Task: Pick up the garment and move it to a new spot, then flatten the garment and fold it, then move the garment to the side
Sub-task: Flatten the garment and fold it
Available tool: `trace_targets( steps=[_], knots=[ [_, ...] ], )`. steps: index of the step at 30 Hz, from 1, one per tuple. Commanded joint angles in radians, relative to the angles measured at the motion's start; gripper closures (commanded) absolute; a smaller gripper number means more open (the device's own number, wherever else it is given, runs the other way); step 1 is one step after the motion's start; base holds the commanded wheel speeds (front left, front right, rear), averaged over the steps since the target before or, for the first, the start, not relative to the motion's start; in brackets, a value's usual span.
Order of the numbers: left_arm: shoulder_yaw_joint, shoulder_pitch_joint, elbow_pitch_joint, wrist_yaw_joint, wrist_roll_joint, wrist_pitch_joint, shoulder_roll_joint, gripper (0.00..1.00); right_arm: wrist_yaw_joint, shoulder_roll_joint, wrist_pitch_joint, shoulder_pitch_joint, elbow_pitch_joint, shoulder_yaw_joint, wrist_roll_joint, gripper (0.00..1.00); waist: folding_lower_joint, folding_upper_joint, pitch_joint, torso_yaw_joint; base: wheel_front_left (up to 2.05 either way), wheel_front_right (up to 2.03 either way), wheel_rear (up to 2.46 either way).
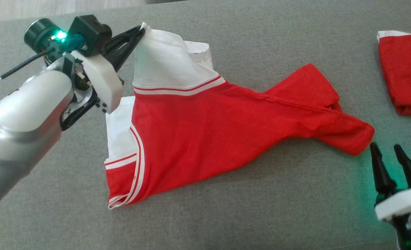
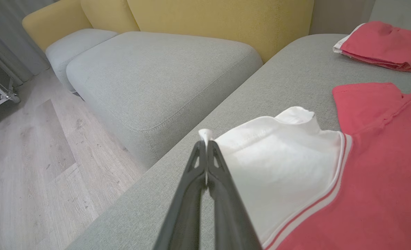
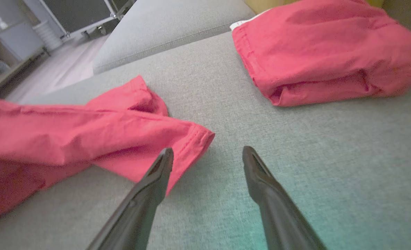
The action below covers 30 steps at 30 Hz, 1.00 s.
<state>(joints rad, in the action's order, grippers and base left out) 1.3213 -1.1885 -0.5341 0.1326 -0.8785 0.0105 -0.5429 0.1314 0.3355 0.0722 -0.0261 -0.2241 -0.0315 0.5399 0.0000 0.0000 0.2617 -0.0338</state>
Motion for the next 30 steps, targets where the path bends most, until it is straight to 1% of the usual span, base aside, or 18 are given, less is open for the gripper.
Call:
trace_targets(
  steps=[1,4,5,9,13,16,19,20,23,26,27,28,30],
  knots=[
    [-0.045,-0.054,0.01,-0.002,0.008,0.001,-0.023,1.0,-0.001,0.038,-0.026,0.044,0.014,-0.019,0.088,0.0,0.0,0.0,0.003,-0.001,0.0,0.0,0.0],
    [-0.045,-0.054,0.014,-0.002,0.011,-0.003,-0.019,1.0,-0.001,0.065,-0.081,0.085,-0.011,-0.036,0.226,0.0,0.0,0.0,0.007,0.001,0.0,0.0,0.0],
    [-0.045,-0.054,0.014,-0.002,0.011,-0.003,-0.019,1.0,-0.001,0.065,-0.081,0.085,-0.011,-0.036,0.226,0.0,0.0,0.0,0.007,0.001,0.0,0.0,0.0],
    [-0.044,-0.055,0.017,-0.002,0.01,-0.005,-0.013,1.0,-0.001,0.082,-0.153,0.131,-0.034,-0.056,0.419,0.0,0.0,0.0,0.013,0.007,0.0,0.0,0.0],
    [-0.043,-0.057,0.02,-0.002,0.013,-0.007,-0.009,1.0,-0.001,0.091,-0.217,0.153,-0.056,-0.071,0.573,0.0,0.0,0.0,0.017,0.018,0.0,0.0,0.0],
    [-0.043,-0.056,0.021,-0.002,0.014,-0.007,-0.006,1.0,-0.001,0.095,-0.237,0.162,-0.064,-0.075,0.654,0.0,0.0,0.0,0.019,0.026,0.0,0.0,0.0],
    [-0.043,-0.055,0.022,-0.002,0.015,-0.007,-0.003,1.0,-0.001,0.1,-0.239,0.167,-0.07,-0.077,0.71,0.0,0.0,0.0,0.02,0.032,0.0,0.0,0.0],
    [-0.042,-0.054,0.022,-0.002,0.016,-0.007,-0.003,1.0,-0.001,0.102,-0.24,0.167,-0.071,-0.081,0.722,0.02,0.0,0.0,0.021,0.034,0.0,0.0,0.0],
    [-0.042,-0.053,0.023,-0.002,0.017,-0.008,0.0,1.0,-0.001,0.105,-0.233,0.171,-0.073,-0.084,0.76,0.25,0.0,0.0,0.022,0.039,0.0,0.0,0.0],
    [-0.042,-0.052,0.023,-0.002,0.017,-0.01,0.0,1.0,-0.001,0.11,-0.231,0.176,-0.072,-0.086,0.796,0.53,0.0,0.0,0.022,0.041,0.0,0.0,0.0],
    [-0.042,-0.052,0.023,-0.002,0.017,-0.01,0.0,1.0,-0.001,0.114,-0.229,0.177,-0.072,-0.089,0.802,0.6,0.0,0.0,0.023,0.041,0.0,0.0,0.0],
    [-0.042,-0.052,0.023,-0.002,0.017,-0.011,0.0,1.0,-0.001,0.117,-0.226,0.178,-0.073,-0.092,0.807,0.62,0.0,0.0,0.024,0.042,0.0,0.0,0.0],
    [-0.042,-0.052,0.023,-0.002,0.018,-0.011,0.0,1.0,-0.001,0.125,-0.215,0.181,-0.072,-0.098,0.811,0.75,0.0,0.0,0.025,0.043,0.0,0.0,0.0]
  ],
)
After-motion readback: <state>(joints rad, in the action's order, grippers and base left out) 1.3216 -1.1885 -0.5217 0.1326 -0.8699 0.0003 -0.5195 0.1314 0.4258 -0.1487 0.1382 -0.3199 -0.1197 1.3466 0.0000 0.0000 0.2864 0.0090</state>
